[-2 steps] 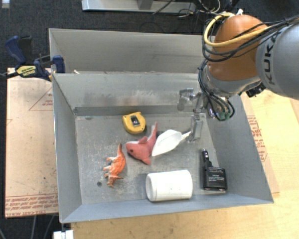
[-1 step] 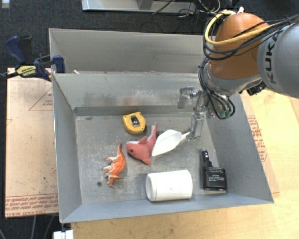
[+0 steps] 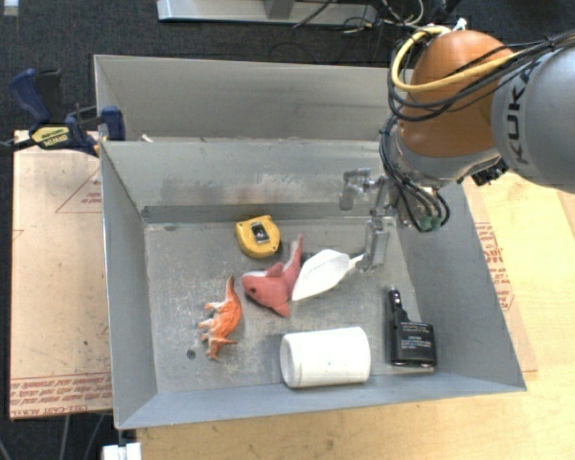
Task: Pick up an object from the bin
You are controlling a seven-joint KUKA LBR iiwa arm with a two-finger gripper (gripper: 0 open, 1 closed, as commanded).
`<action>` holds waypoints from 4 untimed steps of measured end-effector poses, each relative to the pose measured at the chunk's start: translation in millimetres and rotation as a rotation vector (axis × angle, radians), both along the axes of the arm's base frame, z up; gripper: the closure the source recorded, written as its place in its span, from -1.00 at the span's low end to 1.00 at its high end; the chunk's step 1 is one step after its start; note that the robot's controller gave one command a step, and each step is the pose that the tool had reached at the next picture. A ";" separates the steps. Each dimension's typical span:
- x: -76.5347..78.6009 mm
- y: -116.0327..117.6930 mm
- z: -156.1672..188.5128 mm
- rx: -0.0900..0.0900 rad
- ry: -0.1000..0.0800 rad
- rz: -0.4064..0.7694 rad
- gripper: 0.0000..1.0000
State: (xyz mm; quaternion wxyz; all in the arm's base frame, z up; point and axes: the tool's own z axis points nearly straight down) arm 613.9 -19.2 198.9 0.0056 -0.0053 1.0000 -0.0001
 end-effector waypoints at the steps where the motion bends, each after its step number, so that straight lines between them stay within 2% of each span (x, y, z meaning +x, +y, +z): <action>1: -10.9 8.8 -62.5 0.000 0.004 0.101 -1.00; 2: -22.1 18.1 -128.6 -0.001 -0.002 0.202 1.00; 3: -22.1 18.1 -128.6 -0.001 -0.002 0.202 1.00; 4: -19.3 24.4 14.6 0.000 -0.008 0.192 1.00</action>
Offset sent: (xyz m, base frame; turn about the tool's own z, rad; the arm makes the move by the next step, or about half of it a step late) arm -0.0228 0.0173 -0.1289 -0.2042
